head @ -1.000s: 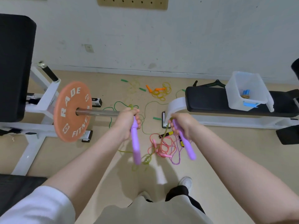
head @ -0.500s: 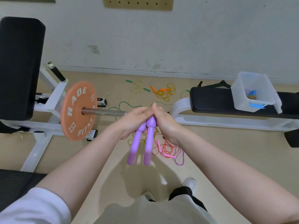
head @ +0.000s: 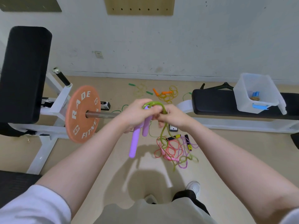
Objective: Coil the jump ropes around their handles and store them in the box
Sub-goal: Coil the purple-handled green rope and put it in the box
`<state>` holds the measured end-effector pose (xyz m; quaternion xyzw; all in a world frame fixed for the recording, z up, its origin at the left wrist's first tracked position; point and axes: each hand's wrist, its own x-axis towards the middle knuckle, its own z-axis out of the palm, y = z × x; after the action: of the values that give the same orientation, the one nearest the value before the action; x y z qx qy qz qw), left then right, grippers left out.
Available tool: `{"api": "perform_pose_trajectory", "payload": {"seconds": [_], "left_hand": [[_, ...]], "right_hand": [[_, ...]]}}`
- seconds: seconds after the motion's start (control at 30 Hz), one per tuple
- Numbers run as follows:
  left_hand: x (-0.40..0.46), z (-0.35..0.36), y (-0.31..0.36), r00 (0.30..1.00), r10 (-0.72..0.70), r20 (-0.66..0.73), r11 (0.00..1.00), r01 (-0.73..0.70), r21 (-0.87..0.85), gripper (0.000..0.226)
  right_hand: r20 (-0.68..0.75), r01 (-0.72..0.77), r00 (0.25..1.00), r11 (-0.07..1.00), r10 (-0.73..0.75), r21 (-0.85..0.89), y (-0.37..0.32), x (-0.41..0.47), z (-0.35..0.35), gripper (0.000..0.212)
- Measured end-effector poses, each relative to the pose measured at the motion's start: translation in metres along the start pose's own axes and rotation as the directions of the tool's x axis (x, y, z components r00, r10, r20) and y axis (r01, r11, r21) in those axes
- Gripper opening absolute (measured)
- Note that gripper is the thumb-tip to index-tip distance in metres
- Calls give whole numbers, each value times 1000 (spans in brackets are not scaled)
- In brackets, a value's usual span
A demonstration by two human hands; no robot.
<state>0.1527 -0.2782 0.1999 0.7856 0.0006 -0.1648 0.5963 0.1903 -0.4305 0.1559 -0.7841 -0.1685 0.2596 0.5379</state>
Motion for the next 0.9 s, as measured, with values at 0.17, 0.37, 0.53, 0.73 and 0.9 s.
{"api": "perform_pose_trajectory", "payload": {"seconds": [0.17,0.37,0.53,0.73,0.9], "left_hand": [[5,-10,-4,952,-73,-297,966,-6,-257,27],[10,-2,11,888,-188,-419,806,-105,-583,23],[10,-5,12,827,-269,-493,841,-48,-539,19],[1,-7,-2,942,-184,-282,971,130,-201,16],[-12,-17,-2,996,46,-71,671,22,741,74]], "right_hand": [[-30,-104,994,990,107,99,7,-14,-13,12],[192,-16,981,1000,18,-12,-30,-20,17,50],[-74,-105,994,877,79,-470,-28,-19,41,66],[-167,-125,986,652,-2,-748,-27,-20,24,26],[-125,-99,992,488,-20,-867,-26,-27,11,19]]}}
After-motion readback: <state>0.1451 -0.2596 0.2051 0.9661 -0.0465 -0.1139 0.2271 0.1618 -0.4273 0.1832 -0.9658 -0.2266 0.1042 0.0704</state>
